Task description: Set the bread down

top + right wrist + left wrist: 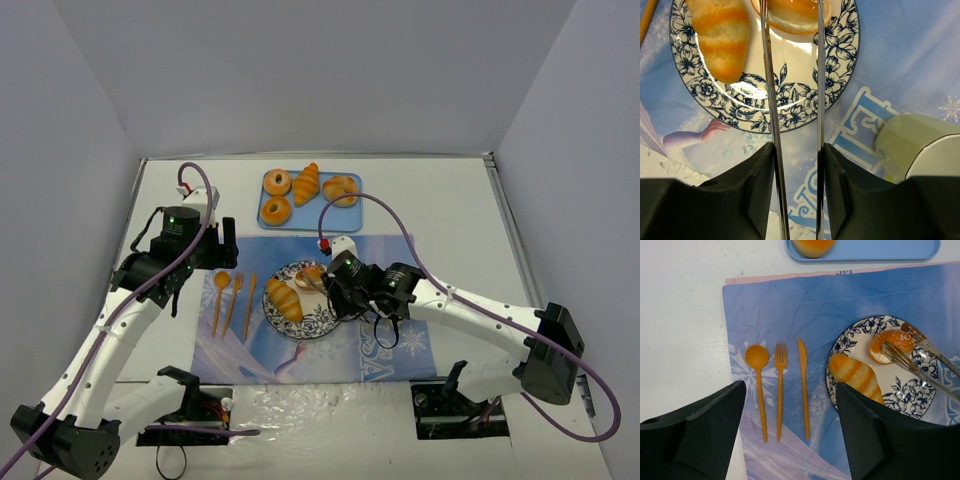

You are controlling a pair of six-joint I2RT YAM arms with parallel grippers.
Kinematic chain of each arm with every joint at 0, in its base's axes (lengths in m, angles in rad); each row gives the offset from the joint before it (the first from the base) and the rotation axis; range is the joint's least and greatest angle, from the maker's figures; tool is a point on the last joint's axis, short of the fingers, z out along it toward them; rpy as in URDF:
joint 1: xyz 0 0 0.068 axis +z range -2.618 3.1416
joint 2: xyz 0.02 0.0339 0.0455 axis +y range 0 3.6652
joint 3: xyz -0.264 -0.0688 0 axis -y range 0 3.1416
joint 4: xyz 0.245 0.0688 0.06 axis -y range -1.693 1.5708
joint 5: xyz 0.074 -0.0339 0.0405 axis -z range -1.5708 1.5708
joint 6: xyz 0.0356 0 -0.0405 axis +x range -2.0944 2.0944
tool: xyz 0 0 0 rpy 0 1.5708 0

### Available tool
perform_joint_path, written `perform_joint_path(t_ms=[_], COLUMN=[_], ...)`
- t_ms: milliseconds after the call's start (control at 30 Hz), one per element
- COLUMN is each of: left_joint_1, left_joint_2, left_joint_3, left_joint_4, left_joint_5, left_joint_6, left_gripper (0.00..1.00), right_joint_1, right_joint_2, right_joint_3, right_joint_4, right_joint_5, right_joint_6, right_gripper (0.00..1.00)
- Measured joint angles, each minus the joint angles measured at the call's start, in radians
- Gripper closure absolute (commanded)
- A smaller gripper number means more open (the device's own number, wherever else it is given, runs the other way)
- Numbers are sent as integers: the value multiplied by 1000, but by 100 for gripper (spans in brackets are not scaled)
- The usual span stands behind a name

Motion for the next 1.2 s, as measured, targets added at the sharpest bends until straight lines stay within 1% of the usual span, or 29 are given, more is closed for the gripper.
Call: perform_joint_path(t_ms=[233, 767, 1200], left_joint_1=[0, 0, 0], left_joint_2=[0, 1, 2], left_joint_3=[0, 0, 0], left_joint_4=[0, 0, 0], left_joint_5=[0, 0, 0], left_joint_6=[0, 0, 0], left_gripper=[31, 31, 31], right_joint_1=[9, 11, 17], right_joint_2=[0, -2, -43], right_joint_3=[0, 0, 5], right_joint_4=[0, 0, -9], right_joint_5=[1, 2, 7], right_joint_6=[1, 1, 1], right_gripper=[55, 54, 53])
